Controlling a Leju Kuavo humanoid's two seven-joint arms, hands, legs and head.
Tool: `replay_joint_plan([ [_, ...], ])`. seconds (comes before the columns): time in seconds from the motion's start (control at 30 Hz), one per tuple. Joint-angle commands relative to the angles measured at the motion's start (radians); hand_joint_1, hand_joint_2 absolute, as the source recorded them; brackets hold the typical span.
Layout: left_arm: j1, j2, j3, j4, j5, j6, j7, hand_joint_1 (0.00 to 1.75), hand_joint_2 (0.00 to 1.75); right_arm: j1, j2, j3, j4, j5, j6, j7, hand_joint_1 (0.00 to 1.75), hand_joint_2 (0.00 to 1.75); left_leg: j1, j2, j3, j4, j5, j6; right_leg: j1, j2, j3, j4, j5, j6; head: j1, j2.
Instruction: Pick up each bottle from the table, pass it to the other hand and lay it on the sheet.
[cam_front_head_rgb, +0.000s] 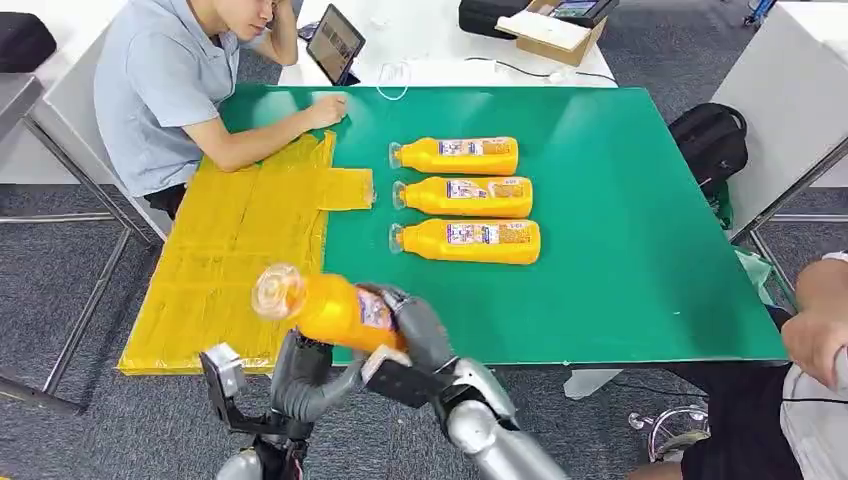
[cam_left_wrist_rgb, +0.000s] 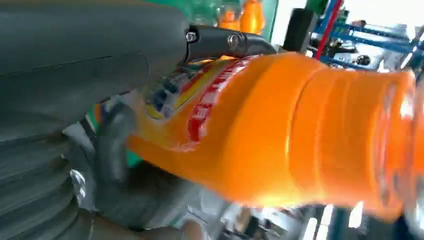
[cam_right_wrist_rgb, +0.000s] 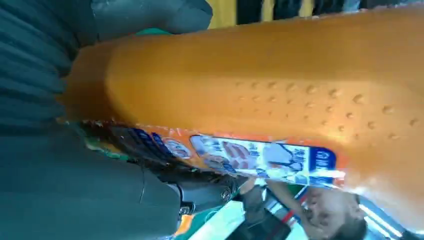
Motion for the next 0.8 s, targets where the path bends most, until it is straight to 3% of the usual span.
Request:
replay_joint_plan([
  [0.03, -0.058, 0.005, -0.023, 0.05, 0.037, -0.026, 0.024, 0.0, 1.75, -0.076, 0.046, 0.177, 0.207, 0.0, -0.049, -0.022, 1.75, 1.75, 0.001, 0.0, 0.003, 0.0, -0.001, -0.001, 0.001, 0.001, 0.003, -0.001, -0.001, -0.002, 0.0, 0.0],
  [0.37, -0.059, 0.014, -0.026, 0.048, -0.018, 0.058, 0.039, 0.0, 1.75, -0.088, 0.052, 0.169, 0.243, -0.016, -0.104, 0.017, 1.75, 1.75, 0.002, 0.0, 0.005, 0.0, -0.002, -0.002, 0.002, 0.0, 0.005, -0.001, -0.002, -0.003, 0.001, 0.0],
  [0.4, -0.061, 0.014, -0.025, 0.05, -0.02, 0.06, 0.038, 0.14, 1.75, -0.089, 0.051, 0.171, 0.245, -0.013, -0.104, 0.016, 1.75, 1.75, 0.001, -0.001, 0.004, -0.001, -0.001, -0.001, 0.001, -0.001, 0.004, -0.001, -0.001, -0.002, 0.001, 0.0],
  [0.43, -0.067, 0.012, -0.02, 0.058, -0.018, 0.062, 0.038, 1.54, 1.75, -0.092, 0.052, 0.174, 0.249, -0.013, -0.1, 0.016, 1.75, 1.75, 0.001, -0.002, 0.005, 0.0, -0.002, -0.002, 0.002, -0.001, 0.005, -0.001, -0.002, -0.003, 0.001, 0.0],
  [0.47, -0.072, 0.011, -0.018, 0.063, -0.016, 0.061, 0.037, 1.73, 1.75, -0.098, 0.053, 0.178, 0.254, -0.006, -0.105, 0.015, 1.75, 1.75, 0.001, -0.001, 0.003, -0.001, -0.001, -0.001, 0.001, -0.001, 0.003, -0.001, -0.001, -0.002, 0.001, 0.0],
  [0.63, -0.07, 0.009, -0.018, 0.055, 0.019, 0.028, 0.029, 1.75, 1.75, -0.103, 0.061, 0.181, 0.264, -0.02, -0.095, 0.008, 1.75, 1.75, 0.002, -0.002, 0.005, 0.0, -0.002, -0.002, 0.002, -0.001, 0.005, 0.0, -0.002, -0.003, 0.001, 0.0],
  [0.7, -0.074, 0.01, -0.012, 0.054, 0.048, 0.009, 0.025, 1.75, 1.75, -0.103, 0.063, 0.184, 0.264, -0.026, -0.095, -0.002, 1.57, 1.75, 0.002, -0.001, 0.004, 0.0, -0.002, -0.002, 0.002, -0.001, 0.004, 0.0, -0.002, -0.003, 0.0, 0.0],
  [0.73, -0.078, 0.01, -0.007, 0.056, 0.063, -0.001, 0.025, 1.75, 1.75, -0.103, 0.063, 0.186, 0.263, -0.033, -0.089, -0.01, 1.17, 1.75, 0.001, 0.0, 0.003, 0.0, -0.001, -0.001, 0.001, 0.0, 0.002, -0.001, -0.001, -0.002, 0.0, 0.0],
  [0.77, -0.08, 0.008, -0.002, 0.055, 0.082, -0.011, 0.024, 1.75, 1.75, -0.101, 0.061, 0.19, 0.259, -0.037, -0.089, -0.021, 0.14, 1.75, 0.001, -0.001, 0.004, 0.0, -0.002, -0.002, 0.002, -0.001, 0.004, 0.0, -0.002, -0.003, 0.001, 0.0],
  [0.8, -0.082, 0.007, 0.0, 0.055, 0.089, -0.015, 0.024, 1.75, 1.75, -0.101, 0.06, 0.191, 0.258, -0.038, -0.089, -0.025, 0.07, 1.75, 0.002, -0.001, 0.005, 0.001, -0.003, -0.002, 0.002, -0.001, 0.005, 0.0, -0.003, -0.003, 0.001, 0.0],
])
